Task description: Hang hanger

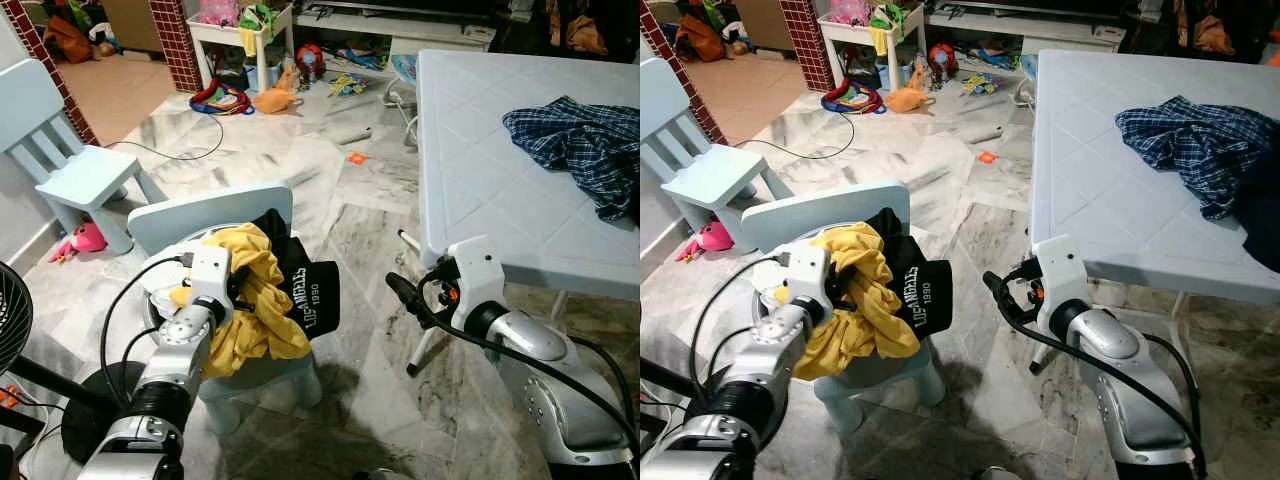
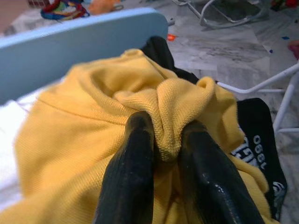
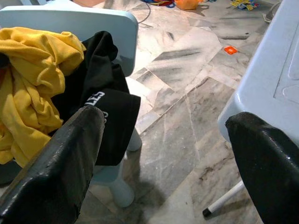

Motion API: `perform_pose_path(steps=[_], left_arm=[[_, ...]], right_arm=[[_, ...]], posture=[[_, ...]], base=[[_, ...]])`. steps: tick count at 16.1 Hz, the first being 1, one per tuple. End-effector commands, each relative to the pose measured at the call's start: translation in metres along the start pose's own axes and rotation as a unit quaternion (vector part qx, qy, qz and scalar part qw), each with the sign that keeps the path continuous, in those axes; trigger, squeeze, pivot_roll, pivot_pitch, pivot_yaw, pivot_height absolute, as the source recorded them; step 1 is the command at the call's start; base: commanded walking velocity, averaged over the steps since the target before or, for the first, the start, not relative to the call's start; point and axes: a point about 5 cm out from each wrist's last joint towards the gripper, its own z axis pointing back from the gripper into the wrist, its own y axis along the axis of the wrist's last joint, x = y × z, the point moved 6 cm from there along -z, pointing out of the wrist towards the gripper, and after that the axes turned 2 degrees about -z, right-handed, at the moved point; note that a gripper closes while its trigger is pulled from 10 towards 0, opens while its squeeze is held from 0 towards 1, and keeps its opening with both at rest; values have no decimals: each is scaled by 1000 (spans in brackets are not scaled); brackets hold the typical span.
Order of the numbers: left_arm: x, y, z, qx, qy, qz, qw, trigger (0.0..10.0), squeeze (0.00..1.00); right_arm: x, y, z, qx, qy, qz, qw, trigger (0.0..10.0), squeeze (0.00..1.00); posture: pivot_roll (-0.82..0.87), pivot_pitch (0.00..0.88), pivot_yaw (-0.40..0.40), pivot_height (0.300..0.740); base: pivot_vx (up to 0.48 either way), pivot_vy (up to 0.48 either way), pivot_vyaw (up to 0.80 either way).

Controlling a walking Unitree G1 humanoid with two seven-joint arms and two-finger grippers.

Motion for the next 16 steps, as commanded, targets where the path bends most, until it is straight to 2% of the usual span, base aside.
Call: perform_pose_path(steps=[1, 2, 4, 6, 7, 8, 9, 10, 11, 13, 14, 15, 16], left_arm=[[-2, 6, 2, 5, -15, -17, 1000, 0, 0], [0, 13, 4, 14, -31, -25, 999, 0, 0], [3, 41, 13, 58, -72, -17, 996, 0, 0], [-5, 63, 22, 89, -79, 22, 993, 0, 0], [-16, 74, 30, 111, -74, 69, 989, 0, 0], [-21, 76, 35, 120, -73, 93, 986, 0, 0], [-34, 74, 42, 123, -52, 118, 984, 0, 0], [-47, 70, 48, 122, -28, 125, 984, 0, 0], [-69, 62, 58, 119, 33, 119, 985, 0, 0], [-88, 53, 67, 113, 91, 122, 982, 0, 0], [-102, 41, 79, 102, 141, 124, 977, 0, 0], [-109, 29, 87, 82, 176, 122, 973, 0, 0], [-109, 5, 93, 33, 206, 120, 971, 0, 0]], right_arm=[[-2, 2, -2, 4, 2, 4, 1000, 10000, 0], [-2, 2, -2, 4, 2, 4, 1000, 10000, 0], [-1, 1, -3, 5, 1, 2, 1000, 10000, 0], [0, -1, -4, 5, 0, 2, 1000, 10000, 0], [-3, -1, -6, 6, 2, 0, 1000, 10000, 0], [-4, -1, -7, 7, 3, 0, 1000, 10000, 0], [-6, -1, -8, 8, 6, -1, 1000, 10000, 0], [-7, 0, -8, 10, 8, -1, 1000, 10000, 0], [-6, -1, -8, 11, 8, -1, 1000, 10000, 0], [-5, -2, -8, 9, 7, -1, 1000, 10000, 0], [-6, -4, -8, 7, 9, -2, 1000, 10000, 0], [-8, -5, -8, 6, 12, -3, 1000, 10000, 0], [-11, -7, -9, 4, 16, -3, 1000, 10000, 0]], posture=[[-140, 37, -14, 740], [-141, 37, -14, 740], [-141, 37, -14, 740], [-118, 44, -19, 740], [-111, 45, -22, 740], [-111, 45, -22, 740], [-106, 48, -28, 740], [-106, 48, -28, 740], [-101, 51, -31, 740], [-92, 55, -35, 740], [-86, 58, -36, 740], [-79, 60, -39, 740], [-76, 62, -41, 740]], base=[[0, 0, 0], [0, 0, 0], [0, 0, 0], [0, 0, 0], [0, 0, 0], [0, 0, 0], [0, 0, 0], [0, 0, 0], [0, 0, 0], [0, 0, 0], [0, 0, 0], [0, 0, 0], [0, 0, 0]])
